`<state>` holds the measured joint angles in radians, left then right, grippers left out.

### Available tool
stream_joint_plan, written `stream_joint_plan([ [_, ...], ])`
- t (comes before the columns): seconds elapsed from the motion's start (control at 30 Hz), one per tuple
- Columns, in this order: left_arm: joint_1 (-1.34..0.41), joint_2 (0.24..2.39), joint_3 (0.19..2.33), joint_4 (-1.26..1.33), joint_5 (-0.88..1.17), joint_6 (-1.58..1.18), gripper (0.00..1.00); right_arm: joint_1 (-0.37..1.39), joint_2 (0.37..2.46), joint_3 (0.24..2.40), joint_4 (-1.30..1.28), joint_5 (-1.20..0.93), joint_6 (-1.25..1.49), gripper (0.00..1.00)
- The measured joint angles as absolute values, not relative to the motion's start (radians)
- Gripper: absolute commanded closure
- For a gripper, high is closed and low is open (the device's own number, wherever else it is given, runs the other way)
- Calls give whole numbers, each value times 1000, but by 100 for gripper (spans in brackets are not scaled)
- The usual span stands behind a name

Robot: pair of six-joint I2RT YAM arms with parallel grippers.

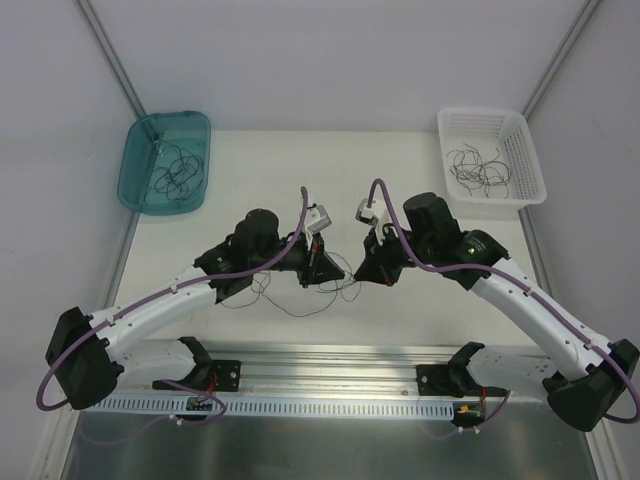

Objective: Untangle the cables
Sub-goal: Untie the cable.

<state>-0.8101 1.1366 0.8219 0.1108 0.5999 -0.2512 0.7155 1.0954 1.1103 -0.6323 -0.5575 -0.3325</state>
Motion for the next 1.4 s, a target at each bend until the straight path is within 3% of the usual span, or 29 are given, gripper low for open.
stream_joint_plan([
  [0.37, -810, 912, 587, 385, 294, -424, 100, 715, 1014, 884, -508, -566, -225, 99],
  [0.77, -812, 610, 220, 549, -252, -749, 100, 698, 902, 824, -387, -447, -112, 99],
  [0.8, -810, 586, 204, 548, -287, -760, 95, 691, 900, 824, -397, -433, -107, 99],
  [0.97, -808, 546, 196, 504, -385, -777, 87, 670, 929, 827, -432, -301, -63, 99],
  [1.0, -808, 557, 207, 480, -387, -776, 84, 665, 946, 831, -439, -269, -55, 95],
  [1.03, -808, 574, 222, 448, -388, -774, 69, 660, 967, 836, -446, -242, -46, 89],
  [1.2, -808, 706, 342, 266, -385, -737, 23, 659, 1079, 849, -440, -205, -8, 48],
  [1.27, -808, 718, 369, 194, -384, -731, 5, 675, 1127, 853, -432, -189, 10, 38],
  [1.3, -808, 714, 379, 157, -389, -727, 1, 691, 1154, 860, -430, -173, 22, 29],
  [1.4, -802, 697, 429, 20, -411, -714, 1, 741, 1242, 890, -411, -132, 63, 18],
])
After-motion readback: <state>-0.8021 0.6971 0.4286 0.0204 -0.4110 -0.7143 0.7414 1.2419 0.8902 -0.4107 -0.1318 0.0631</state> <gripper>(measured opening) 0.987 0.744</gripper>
